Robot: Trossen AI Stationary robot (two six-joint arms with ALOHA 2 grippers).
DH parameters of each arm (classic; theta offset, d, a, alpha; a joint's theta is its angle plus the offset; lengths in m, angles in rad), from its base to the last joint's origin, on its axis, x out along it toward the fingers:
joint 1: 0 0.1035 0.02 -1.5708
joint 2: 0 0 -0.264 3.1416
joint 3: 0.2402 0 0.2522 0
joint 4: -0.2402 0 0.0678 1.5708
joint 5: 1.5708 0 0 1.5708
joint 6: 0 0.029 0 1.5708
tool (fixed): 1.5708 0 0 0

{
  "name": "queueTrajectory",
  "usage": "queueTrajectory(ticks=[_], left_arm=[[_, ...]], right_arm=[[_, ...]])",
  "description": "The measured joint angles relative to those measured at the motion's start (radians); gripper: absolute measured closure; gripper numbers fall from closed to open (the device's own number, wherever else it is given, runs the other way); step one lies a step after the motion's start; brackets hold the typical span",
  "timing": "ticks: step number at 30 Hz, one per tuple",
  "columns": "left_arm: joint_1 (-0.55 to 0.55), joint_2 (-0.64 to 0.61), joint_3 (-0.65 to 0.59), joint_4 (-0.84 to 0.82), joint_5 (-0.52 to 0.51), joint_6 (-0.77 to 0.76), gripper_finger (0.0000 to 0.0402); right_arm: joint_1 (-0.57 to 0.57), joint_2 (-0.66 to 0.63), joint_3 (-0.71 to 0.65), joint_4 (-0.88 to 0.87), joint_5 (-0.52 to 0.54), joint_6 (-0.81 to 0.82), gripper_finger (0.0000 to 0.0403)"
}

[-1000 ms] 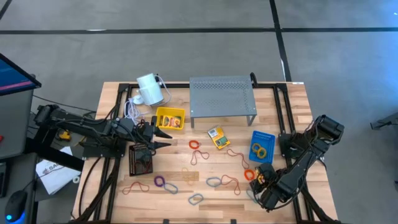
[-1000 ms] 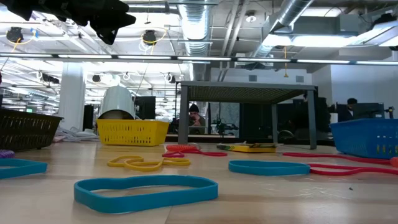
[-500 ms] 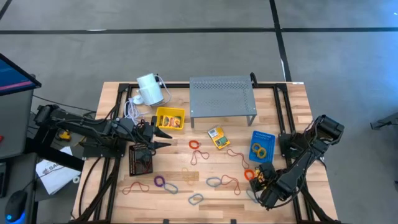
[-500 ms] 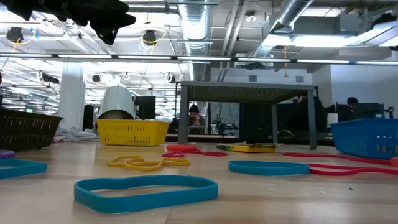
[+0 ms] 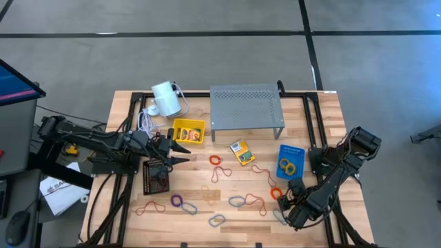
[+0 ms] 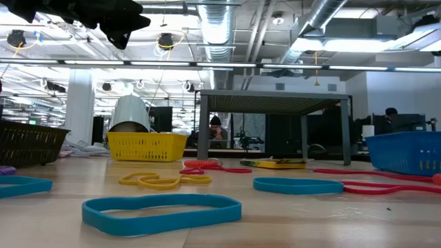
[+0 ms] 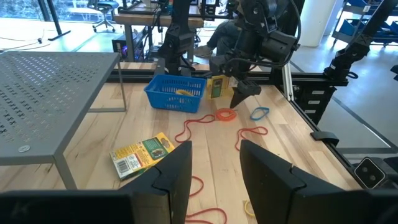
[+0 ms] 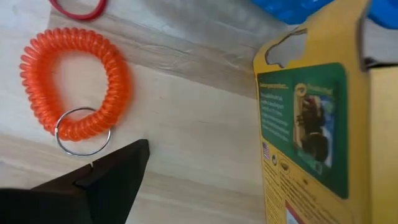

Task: Pick & Place Office Desk Supplies
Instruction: Put the crayon box into the yellow bin

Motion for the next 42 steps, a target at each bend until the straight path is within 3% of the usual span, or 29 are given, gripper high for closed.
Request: queueTrajectory(ticks=[12,35,42], left_arm=[[0.0,0.0,0.0,0.0,0.0,0.0,0.027],[0.0,0.0,0.0,0.0,0.0,0.0,0.027],[0.0,0.0,0.0,0.0,0.0,0.0,0.027]], right_arm=[[-0.001,0.0,0.002,-0.001,-0.03,0.012,0.0039],[0.001,0.0,0.001,0.033,-0.046,-0.028,0.0375],[0.001,-0.001,0.001,0.038,-0.048,-0.026,0.0373]])
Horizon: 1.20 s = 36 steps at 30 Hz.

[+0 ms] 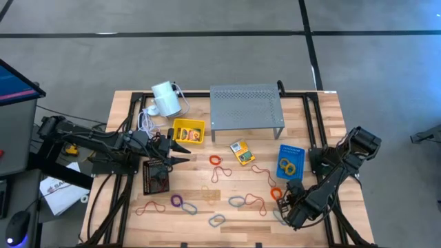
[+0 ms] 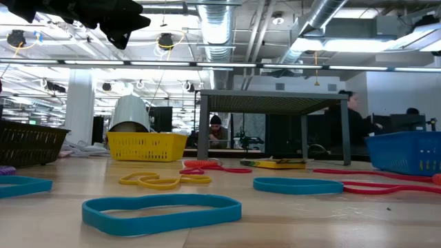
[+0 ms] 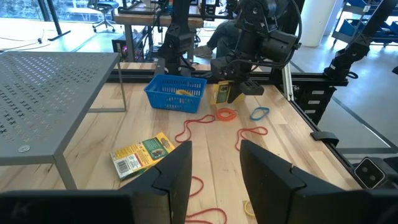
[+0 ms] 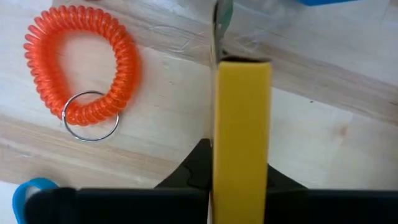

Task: Pick & Place Office Desk Supplies
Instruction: Put the crayon box into the yellow bin

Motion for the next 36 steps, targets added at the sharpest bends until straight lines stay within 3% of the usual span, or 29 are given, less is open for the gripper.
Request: queueTrajectory(ticks=[10,17,23,29,32,36], left_arm=[[0.0,0.0,0.0,0.0,0.0,0.0,0.027],[0.0,0.0,0.0,0.006,0.0,0.0,0.027],[0.0,0.001,0.0,0.05,0.0,-0.016,0.027],[0.0,0.077,-0.001,0.204,0.01,-0.046,0.027],[0.008,0.141,0.0,0.311,0.059,-0.047,0.027],[0.027,0.23,0.06,0.328,0.132,-0.048,0.0264]], right_arm=[[0.014,-0.047,0.017,0.016,0.032,0.0,0.0376],[0.038,-0.133,0.087,-0.099,0.155,0.002,0.0376],[0.046,-0.215,0.151,-0.187,0.351,-0.039,0.0376],[-0.016,-0.285,0.189,-0.179,0.519,-0.279,0.0376],[-0.079,-0.318,0.216,-0.179,0.545,-0.47,0.0376],[-0.193,-0.359,0.248,-0.148,0.555,-0.743,0.0376]])
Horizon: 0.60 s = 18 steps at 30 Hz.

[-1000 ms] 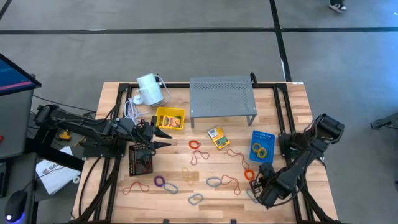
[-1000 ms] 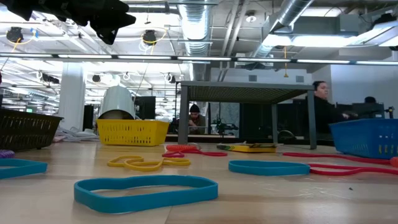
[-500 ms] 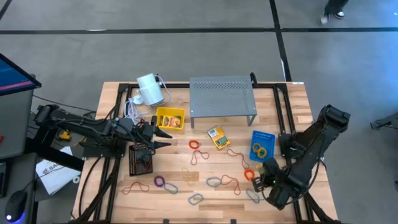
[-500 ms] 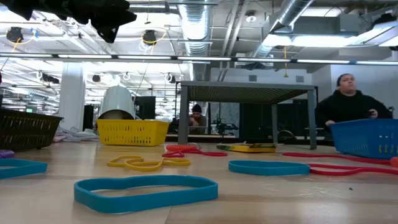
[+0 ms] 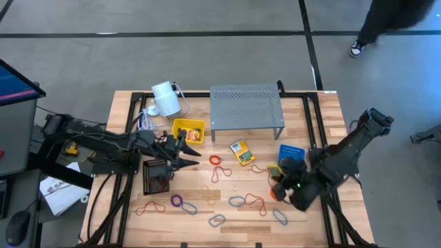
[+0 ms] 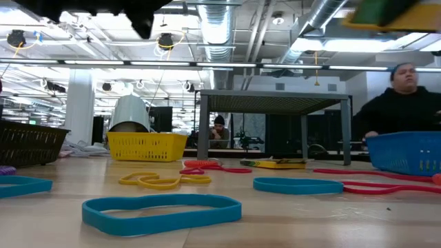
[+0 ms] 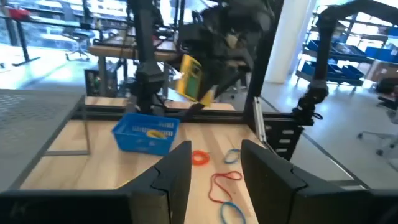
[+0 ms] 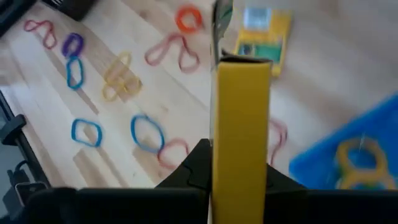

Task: Pick & Place Office Desk Supplies
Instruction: Put the crayon box into the yellow bin

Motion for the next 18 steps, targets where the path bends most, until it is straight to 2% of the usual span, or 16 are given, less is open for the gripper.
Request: queueTrajectory(ticks=[5,8,14,18], left_arm=[[0.034,0.086,0.123,-0.052,0.006,0.001,0.0242],[0.061,0.116,0.195,-0.128,0.006,0.004,0.0227],[0.104,0.158,0.279,-0.216,0.009,0.03,0.0202],[0.13,0.197,0.31,-0.251,0.087,0.03,0.0192]], right_arm=[[-0.152,-0.044,0.024,0.144,-0.012,-0.394,0.0376],[-0.24,-0.063,0.031,0.219,-0.061,-0.577,0.0376],[-0.379,-0.061,0.031,0.374,-0.212,-0.841,0.0376],[-0.46,-0.03,0.031,0.466,-0.306,-0.953,0.0376]])
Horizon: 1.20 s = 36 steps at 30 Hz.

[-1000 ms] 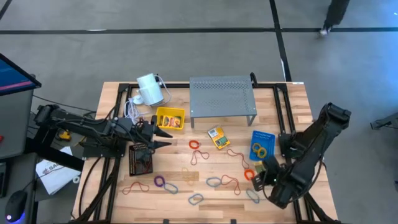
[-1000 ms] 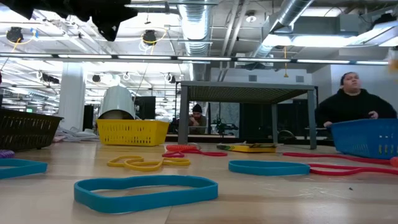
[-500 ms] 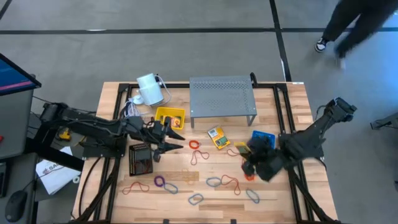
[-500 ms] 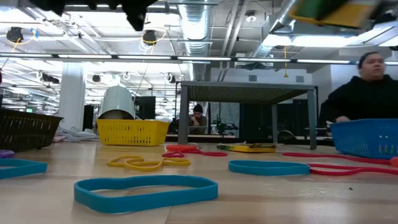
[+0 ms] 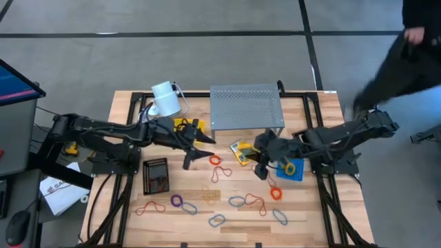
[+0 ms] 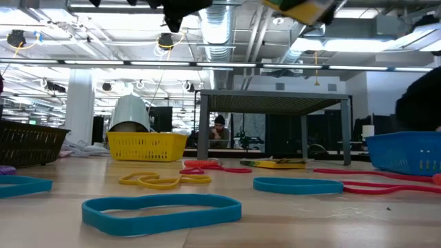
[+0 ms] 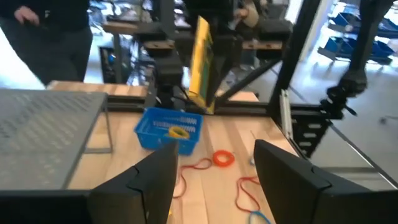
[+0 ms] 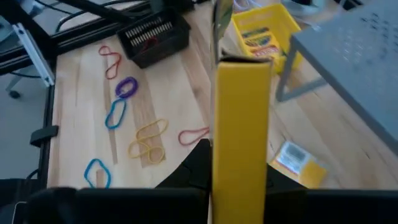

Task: Pick & Place Office Desk Supplies
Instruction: Put the crayon box into the yellow bin

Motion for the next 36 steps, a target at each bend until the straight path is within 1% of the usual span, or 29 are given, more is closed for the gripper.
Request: queueTrajectory(ticks=[2,7,9,15,19,30,36], left_arm=[[0.01,0.019,0.005,-0.01,0.019,0.0,0.0188],[0.022,0.059,0.028,-0.009,0.03,0.0,0.0181],[0.024,0.07,0.035,-0.01,0.051,0.0,0.018],[0.029,0.079,0.047,-0.011,0.052,0.0,0.0182],[0.029,0.079,0.048,-0.014,0.052,0.0,0.0182],[0.029,0.079,0.048,-0.032,0.052,-0.003,0.0183],[0.027,0.079,0.048,-0.059,0.066,-0.004,0.019]], right_arm=[[-0.034,0.025,0.0,0.053,-0.052,-0.042,0.0376],[-0.094,0.097,0.0,0.162,-0.177,-0.111,0.0376],[-0.113,0.128,0.0,0.187,-0.214,-0.114,0.0376],[-0.144,0.196,0.001,0.269,-0.3,-0.143,0.0376],[-0.147,0.223,0.032,0.269,-0.307,-0.164,0.0376],[-0.146,0.309,0.166,0.248,-0.311,-0.242,0.0376],[-0.147,0.337,0.185,0.252,-0.333,-0.255,0.0376]])
